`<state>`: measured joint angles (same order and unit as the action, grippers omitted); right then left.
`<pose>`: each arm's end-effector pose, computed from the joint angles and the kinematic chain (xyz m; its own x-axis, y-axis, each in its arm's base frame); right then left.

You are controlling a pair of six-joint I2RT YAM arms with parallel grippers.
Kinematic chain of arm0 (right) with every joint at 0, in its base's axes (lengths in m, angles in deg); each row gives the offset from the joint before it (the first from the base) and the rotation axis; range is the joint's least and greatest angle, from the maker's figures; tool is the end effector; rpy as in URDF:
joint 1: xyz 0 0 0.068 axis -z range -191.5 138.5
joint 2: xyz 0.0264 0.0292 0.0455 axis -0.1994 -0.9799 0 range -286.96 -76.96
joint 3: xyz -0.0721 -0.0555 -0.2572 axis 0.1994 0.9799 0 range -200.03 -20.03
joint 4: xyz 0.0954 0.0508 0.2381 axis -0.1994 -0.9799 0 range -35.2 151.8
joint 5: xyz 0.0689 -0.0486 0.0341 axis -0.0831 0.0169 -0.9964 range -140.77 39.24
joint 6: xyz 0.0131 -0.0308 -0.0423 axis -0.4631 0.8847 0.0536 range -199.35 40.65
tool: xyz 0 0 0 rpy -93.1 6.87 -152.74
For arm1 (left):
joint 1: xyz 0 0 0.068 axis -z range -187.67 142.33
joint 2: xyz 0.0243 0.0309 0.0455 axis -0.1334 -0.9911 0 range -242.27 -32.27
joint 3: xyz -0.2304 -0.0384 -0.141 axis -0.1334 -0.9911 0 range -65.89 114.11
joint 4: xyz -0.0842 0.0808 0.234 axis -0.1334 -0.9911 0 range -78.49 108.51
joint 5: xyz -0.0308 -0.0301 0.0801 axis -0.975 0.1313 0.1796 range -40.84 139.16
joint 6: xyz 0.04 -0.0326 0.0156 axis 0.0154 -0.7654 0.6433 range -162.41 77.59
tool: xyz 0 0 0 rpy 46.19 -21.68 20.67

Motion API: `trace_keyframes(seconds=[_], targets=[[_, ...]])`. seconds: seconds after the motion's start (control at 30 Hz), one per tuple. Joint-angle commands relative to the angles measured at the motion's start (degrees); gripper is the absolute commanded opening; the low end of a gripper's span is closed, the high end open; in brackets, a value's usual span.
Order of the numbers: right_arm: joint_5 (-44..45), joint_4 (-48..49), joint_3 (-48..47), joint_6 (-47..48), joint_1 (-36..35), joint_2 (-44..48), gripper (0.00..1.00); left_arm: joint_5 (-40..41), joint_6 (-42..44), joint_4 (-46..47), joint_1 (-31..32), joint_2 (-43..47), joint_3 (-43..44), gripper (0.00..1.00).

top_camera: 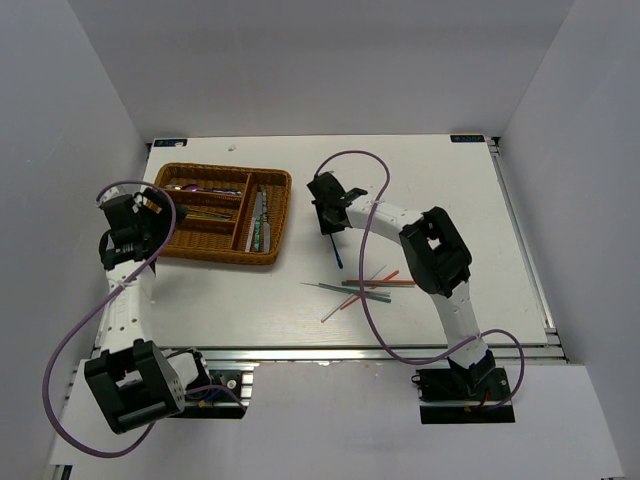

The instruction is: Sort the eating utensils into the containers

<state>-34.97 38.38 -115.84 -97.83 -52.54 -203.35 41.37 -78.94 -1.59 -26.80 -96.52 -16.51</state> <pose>0.3698 0.3091 0.1655 -0.7407 -0.2404 -0.6274 -0.2913 0.9564 -0.0224 0.2350 0.0763 0.2838 -0.3042 -0.7297 -0.6123 -0.4988 0.6696 -0.5502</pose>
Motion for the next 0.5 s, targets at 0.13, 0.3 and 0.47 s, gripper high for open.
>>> trace_keyframes(seconds=[0.13, 0.3, 0.47], targets=[[1.9, -1.0, 1.6, -2.3, 0.2, 0.0, 0.0, -21.4, -4.4, 16.4, 6.0, 1.2, -5.6, 0.98], [-1.1, 4.3, 5.3, -1.8, 0.1, 10.2, 0.0, -21.0, -9.6, 27.3, 17.4, 1.8, -6.9, 0.98], [-6.8, 3.6, 7.6, -1.1, -1.9, 20.0, 0.0, -19.9, -10.0, 29.3, 25.6, -1.4, -3.3, 0.98]])
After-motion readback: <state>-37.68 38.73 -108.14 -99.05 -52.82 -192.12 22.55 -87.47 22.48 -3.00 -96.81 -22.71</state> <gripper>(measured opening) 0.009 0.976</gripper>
